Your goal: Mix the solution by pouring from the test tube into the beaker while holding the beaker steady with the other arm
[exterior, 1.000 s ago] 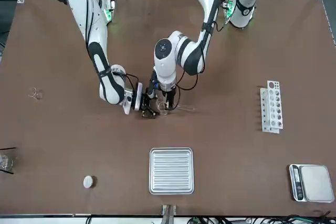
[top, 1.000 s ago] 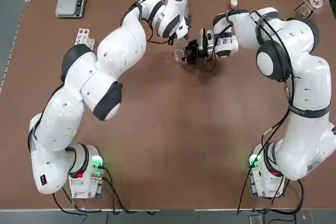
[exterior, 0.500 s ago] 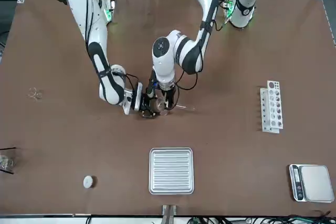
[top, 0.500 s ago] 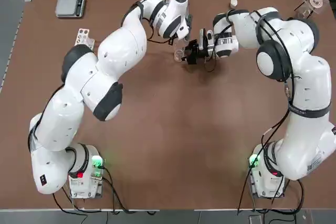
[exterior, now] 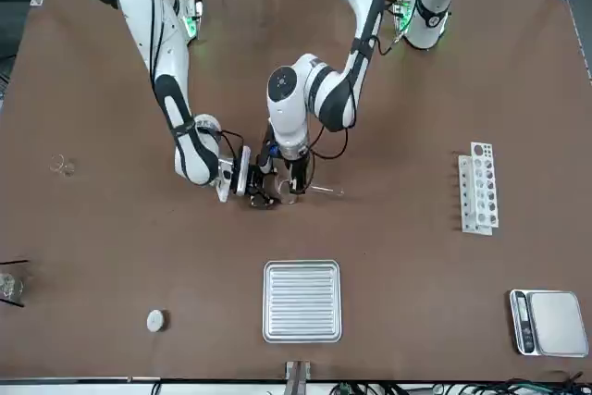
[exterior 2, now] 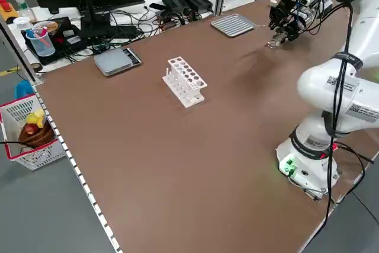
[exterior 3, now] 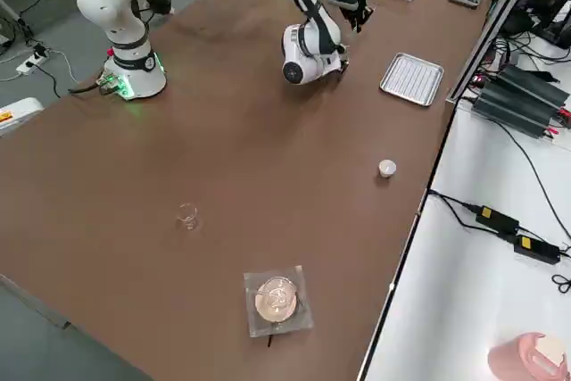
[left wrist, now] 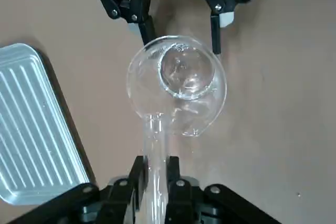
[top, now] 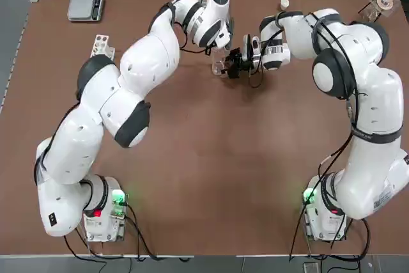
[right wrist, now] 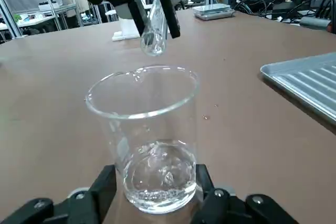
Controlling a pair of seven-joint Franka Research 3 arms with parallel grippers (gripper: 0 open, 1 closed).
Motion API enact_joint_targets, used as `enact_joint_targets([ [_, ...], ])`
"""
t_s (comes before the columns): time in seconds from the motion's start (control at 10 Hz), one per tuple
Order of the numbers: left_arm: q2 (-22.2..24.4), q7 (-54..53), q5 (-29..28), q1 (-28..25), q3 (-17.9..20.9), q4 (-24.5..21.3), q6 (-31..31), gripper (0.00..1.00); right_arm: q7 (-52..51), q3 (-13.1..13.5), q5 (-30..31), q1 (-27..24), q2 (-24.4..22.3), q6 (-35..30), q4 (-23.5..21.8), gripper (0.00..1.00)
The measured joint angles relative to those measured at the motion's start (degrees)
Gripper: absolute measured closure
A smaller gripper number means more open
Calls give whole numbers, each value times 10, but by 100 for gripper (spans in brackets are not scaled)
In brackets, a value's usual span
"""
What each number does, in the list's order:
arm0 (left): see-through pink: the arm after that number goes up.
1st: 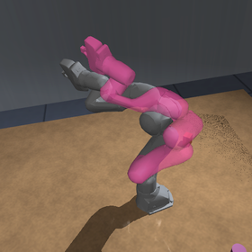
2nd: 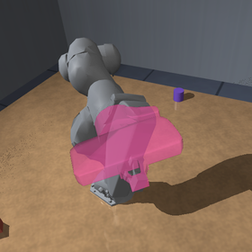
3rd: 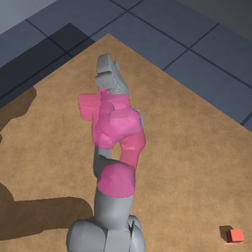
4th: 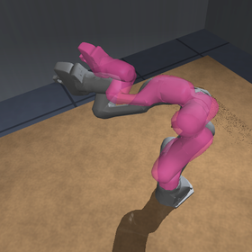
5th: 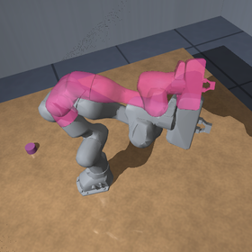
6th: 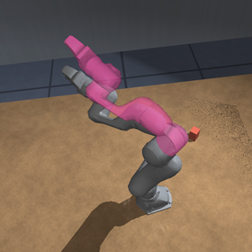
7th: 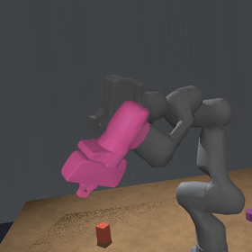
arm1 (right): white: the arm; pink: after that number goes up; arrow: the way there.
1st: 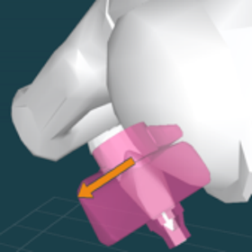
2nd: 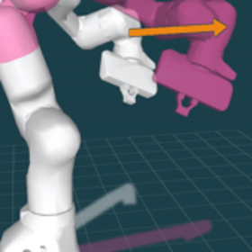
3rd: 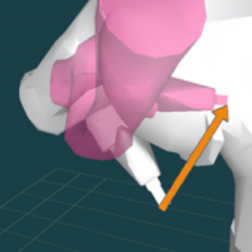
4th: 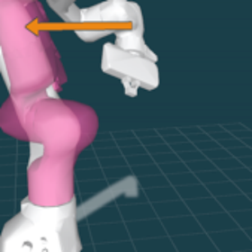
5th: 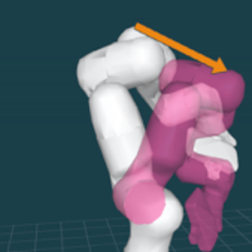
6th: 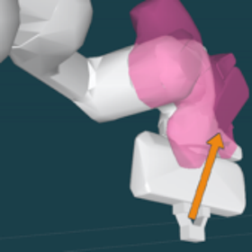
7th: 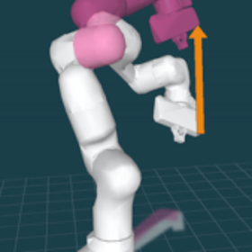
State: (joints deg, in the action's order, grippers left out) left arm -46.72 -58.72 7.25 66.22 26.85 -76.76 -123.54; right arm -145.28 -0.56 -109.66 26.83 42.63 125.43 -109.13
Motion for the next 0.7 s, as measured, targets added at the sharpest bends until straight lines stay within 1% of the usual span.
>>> enact_joint_targets([
  [0.5,-1,1,0,1,0,3,0,79,0,0,0,-2,0,0,0,31],
  [0.7,0,5,9,-2,0,10,17,79,0,0,0,-3,0,0,0,31],
])
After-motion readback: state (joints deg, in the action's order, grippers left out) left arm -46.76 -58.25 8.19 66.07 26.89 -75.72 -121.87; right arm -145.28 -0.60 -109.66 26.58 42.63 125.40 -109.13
